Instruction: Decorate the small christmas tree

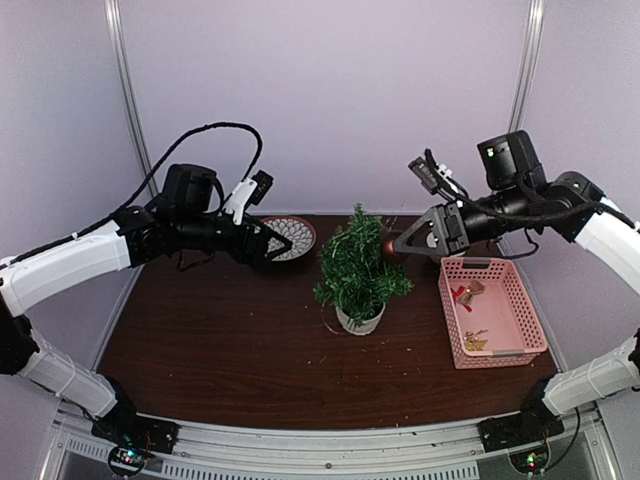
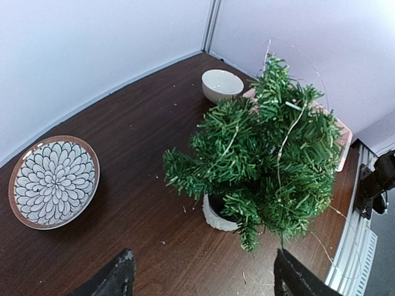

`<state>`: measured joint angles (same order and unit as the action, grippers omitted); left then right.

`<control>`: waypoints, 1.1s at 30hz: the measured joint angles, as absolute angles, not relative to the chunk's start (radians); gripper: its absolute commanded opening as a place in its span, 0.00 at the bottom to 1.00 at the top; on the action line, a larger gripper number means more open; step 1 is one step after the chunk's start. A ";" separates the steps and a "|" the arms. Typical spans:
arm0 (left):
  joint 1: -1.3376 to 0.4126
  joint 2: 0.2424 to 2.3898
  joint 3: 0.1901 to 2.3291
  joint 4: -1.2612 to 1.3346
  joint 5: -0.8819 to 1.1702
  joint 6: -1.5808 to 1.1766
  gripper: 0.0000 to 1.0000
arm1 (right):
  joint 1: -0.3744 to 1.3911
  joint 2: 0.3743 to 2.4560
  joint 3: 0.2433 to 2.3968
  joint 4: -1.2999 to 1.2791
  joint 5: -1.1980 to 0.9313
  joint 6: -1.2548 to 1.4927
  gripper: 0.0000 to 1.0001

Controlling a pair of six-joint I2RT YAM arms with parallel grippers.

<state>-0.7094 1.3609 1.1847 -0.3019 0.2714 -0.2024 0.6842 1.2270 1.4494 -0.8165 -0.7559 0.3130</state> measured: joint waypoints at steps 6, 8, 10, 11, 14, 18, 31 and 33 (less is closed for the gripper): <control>-0.709 1.353 1.185 -0.311 0.273 -0.203 0.77 | 0.684 1.273 1.399 -0.801 -0.719 0.329 0.26; -0.709 1.353 1.185 -0.312 0.273 -0.203 0.77 | 0.684 1.291 1.401 -0.787 -0.706 0.328 0.26; -0.709 1.353 1.185 -0.314 0.272 -0.203 0.77 | 0.684 1.309 1.402 -0.783 -0.691 0.321 0.26; -0.709 1.353 1.185 -0.315 0.272 -0.203 0.77 | 0.684 1.316 1.404 -0.783 -0.683 0.319 0.26; -0.709 1.353 1.185 -0.315 0.271 -0.203 0.77 | 0.679 1.340 1.416 -0.785 -0.664 0.311 0.26; -0.709 1.352 1.185 -0.315 0.269 -0.202 0.77 | 0.669 1.360 1.443 -0.789 -0.649 0.291 0.26; -0.709 1.352 1.185 -0.315 0.268 -0.202 0.77 | 0.640 1.389 1.488 -0.793 -0.649 0.261 0.27; -0.709 1.352 1.185 -0.315 0.268 -0.202 0.77 | 0.636 1.396 1.488 -0.793 -0.649 0.259 0.27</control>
